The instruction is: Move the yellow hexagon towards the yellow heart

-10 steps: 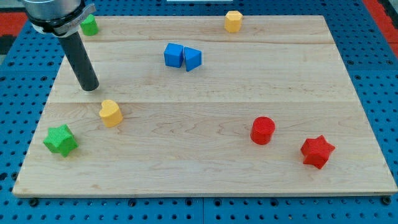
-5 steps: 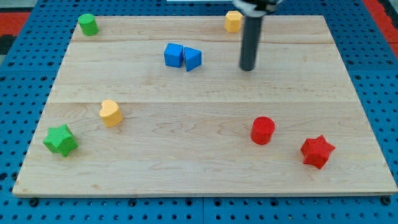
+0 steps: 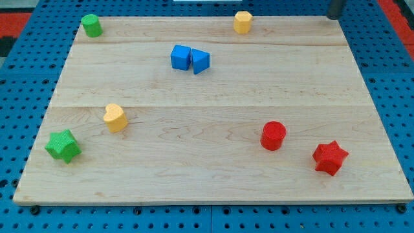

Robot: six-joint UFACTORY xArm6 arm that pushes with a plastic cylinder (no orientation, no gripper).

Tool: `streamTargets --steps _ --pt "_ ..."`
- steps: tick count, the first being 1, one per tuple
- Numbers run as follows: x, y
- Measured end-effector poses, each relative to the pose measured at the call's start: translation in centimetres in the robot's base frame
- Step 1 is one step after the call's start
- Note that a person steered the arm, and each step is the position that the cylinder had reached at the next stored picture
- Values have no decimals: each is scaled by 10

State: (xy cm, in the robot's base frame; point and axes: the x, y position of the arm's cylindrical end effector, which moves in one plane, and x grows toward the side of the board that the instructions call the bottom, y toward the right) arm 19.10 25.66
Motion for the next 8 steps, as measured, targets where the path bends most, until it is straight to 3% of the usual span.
streamTargets --steps 2,3,4,5,7,8 --pt "1 -188" --pt "7 -251" --pt "41 -252" --pt "31 -240" --pt "96 -186" --pt "88 -181"
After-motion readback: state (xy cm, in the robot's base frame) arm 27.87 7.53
